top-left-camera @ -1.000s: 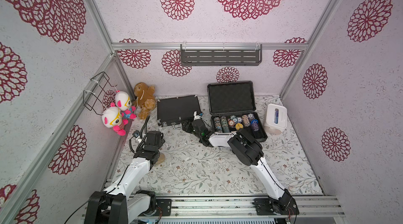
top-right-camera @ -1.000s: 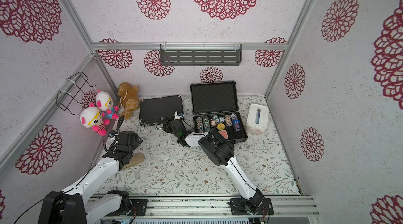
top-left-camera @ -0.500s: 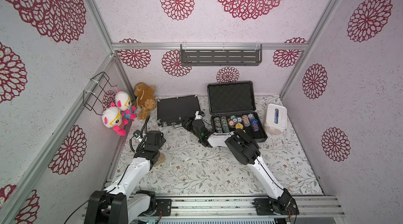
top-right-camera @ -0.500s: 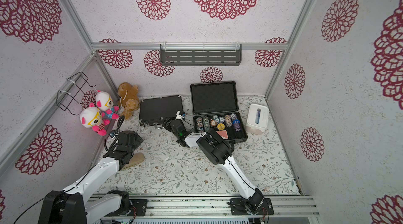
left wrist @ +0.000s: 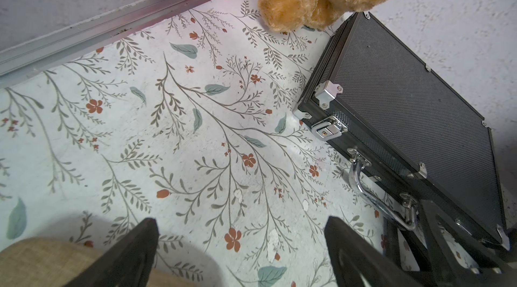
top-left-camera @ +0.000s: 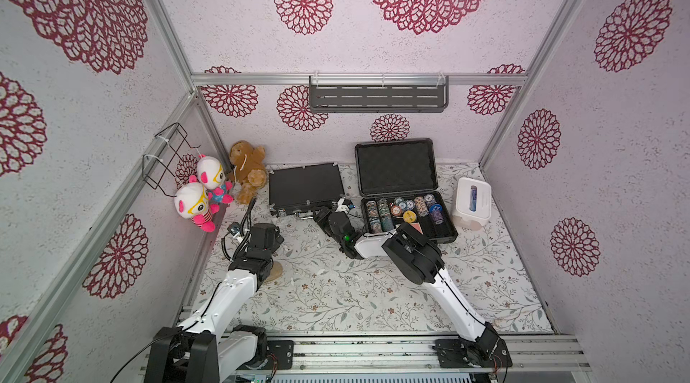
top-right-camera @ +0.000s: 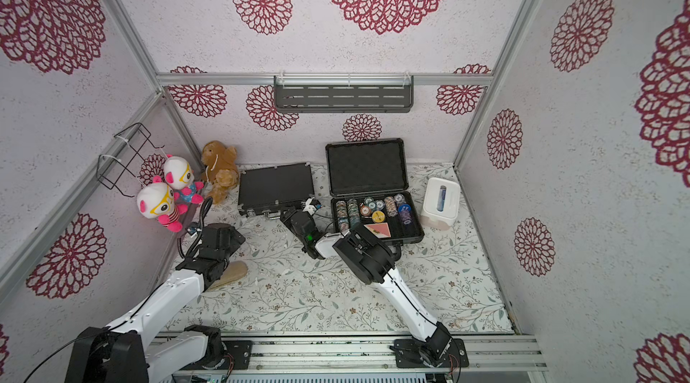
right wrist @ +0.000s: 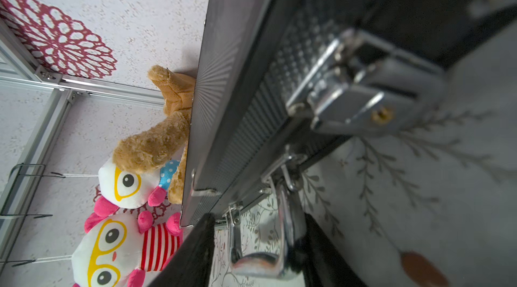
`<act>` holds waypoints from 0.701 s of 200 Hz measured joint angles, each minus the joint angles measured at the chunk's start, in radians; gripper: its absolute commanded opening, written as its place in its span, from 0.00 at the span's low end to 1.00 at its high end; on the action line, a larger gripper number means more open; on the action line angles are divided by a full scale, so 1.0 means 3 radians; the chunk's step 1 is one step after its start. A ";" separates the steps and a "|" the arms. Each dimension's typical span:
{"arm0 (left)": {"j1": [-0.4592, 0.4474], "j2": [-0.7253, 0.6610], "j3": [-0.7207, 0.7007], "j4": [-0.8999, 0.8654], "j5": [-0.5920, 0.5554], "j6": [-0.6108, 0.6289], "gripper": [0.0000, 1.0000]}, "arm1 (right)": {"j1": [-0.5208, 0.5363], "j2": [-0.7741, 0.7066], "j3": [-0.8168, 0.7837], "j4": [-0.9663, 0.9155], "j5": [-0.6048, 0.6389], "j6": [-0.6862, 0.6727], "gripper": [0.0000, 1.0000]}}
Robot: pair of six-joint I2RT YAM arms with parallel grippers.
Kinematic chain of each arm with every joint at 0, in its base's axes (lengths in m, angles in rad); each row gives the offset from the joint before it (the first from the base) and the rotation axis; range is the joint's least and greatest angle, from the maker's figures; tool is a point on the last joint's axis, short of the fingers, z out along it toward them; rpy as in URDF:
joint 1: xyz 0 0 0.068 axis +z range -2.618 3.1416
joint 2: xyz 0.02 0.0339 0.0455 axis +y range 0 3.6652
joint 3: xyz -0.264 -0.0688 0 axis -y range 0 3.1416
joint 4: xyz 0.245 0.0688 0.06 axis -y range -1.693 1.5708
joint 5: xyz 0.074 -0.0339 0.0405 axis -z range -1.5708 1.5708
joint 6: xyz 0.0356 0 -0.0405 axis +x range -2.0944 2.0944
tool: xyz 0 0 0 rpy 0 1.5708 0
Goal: Open the poker set cases
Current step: Pick up the poker set case from the center of the board.
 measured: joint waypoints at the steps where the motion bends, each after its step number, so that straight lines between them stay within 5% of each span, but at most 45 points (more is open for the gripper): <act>1: 0.0000 -0.0003 0.0000 0.0000 0.0000 0.0000 0.97 | 0.0001 0.0000 0.0000 -0.0001 0.0003 0.0005 0.47; 140: 0.0001 -0.0064 -0.0014 0.0003 -0.0009 -0.0051 0.97 | 0.0071 0.0052 0.0177 -0.0333 0.0374 0.0810 0.11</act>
